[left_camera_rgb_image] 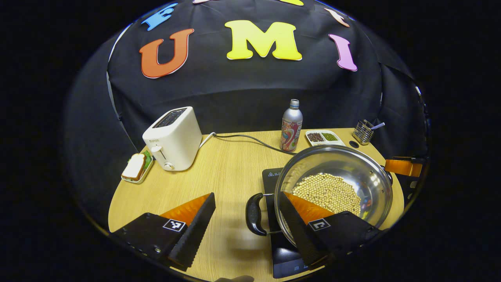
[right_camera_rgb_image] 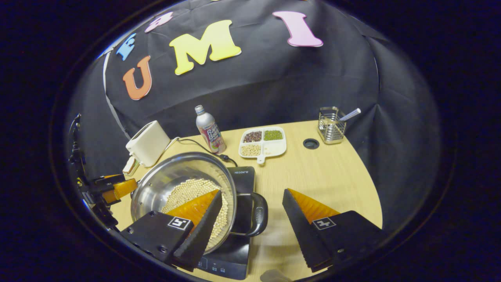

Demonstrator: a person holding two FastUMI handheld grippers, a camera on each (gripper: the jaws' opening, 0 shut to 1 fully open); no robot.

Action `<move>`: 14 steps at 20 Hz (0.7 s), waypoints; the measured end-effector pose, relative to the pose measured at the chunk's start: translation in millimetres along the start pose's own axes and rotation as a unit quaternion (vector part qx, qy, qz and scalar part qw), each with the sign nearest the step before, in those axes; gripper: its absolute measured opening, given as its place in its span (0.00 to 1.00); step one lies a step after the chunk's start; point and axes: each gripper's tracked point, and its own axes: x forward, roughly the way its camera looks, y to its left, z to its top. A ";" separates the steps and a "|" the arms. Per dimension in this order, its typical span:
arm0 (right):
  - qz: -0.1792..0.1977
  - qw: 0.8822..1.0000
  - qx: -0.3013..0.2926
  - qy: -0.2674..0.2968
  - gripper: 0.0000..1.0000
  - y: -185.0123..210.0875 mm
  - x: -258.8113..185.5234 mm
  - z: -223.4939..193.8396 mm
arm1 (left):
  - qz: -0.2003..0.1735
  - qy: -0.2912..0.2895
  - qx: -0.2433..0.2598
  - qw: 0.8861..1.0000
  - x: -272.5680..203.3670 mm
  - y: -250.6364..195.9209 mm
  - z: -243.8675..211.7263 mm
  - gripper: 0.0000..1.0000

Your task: First push the handle of the pot to place it horizontally, then grasp the pot with both hands and set it on the induction cooktop.

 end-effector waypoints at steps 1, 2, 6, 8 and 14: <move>0.000 1.000 -0.007 -0.008 0.98 4.6 -4.4 3.8 | 0.001 -0.003 0.001 1.000 -4.3 2.5 1.3 0.98; 0.001 1.000 -0.013 -0.016 0.96 9.0 -11.1 7.8 | 0.002 -0.008 0.003 1.000 -8.5 3.8 2.7 0.98; 0.000 0.998 -0.041 -0.056 0.98 33.0 -47.2 28.7 | -0.004 -0.035 0.009 0.999 -32.7 10.1 16.2 0.98; -0.006 0.995 -0.059 -0.083 0.98 45.6 -70.4 40.0 | -0.007 -0.055 0.012 0.998 -50.4 17.3 25.0 0.98; -0.041 0.983 -0.076 -0.162 0.97 78.5 -146.2 63.2 | -0.029 -0.111 0.007 0.993 -118.1 41.5 43.5 0.97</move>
